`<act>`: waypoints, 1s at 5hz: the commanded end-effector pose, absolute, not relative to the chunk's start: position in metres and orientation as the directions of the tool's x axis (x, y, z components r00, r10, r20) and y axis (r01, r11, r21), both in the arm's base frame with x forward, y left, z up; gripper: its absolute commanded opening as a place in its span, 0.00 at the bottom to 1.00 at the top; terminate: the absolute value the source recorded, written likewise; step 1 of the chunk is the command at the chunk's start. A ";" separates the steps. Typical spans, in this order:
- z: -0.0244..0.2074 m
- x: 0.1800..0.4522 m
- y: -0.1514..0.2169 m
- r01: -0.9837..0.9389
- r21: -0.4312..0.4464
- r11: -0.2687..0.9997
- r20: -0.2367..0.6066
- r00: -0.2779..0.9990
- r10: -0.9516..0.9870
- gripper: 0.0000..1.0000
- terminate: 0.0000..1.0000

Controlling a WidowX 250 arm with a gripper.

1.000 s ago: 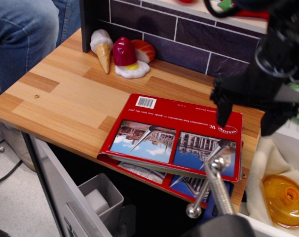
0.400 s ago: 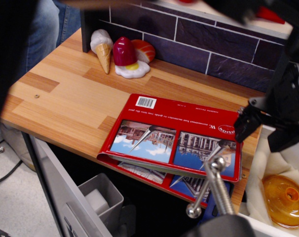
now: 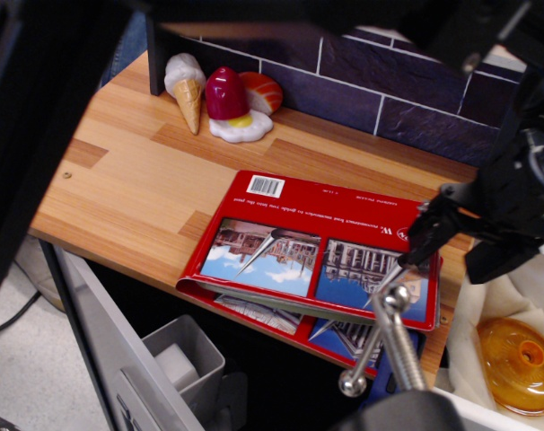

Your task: Open book

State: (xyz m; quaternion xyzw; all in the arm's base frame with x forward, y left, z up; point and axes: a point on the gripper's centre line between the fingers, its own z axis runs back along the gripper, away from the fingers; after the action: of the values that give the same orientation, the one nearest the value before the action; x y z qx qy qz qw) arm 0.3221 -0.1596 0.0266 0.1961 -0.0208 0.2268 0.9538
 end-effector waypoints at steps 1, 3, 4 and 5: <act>0.051 0.328 -0.132 -0.460 0.337 0.821 0.143 0.887 0.439 1.00 0.00; 0.071 0.312 -0.105 -0.418 0.335 0.844 0.129 0.908 0.398 1.00 0.00; 0.091 0.305 -0.085 -0.399 0.329 0.856 0.121 0.917 0.381 1.00 0.00; 0.112 0.300 -0.058 -0.393 0.310 0.866 0.104 0.919 0.380 1.00 0.00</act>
State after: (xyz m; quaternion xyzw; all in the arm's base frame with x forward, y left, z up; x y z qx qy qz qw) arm 0.2977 -0.0803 0.1073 0.1562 -0.0154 0.1766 0.9717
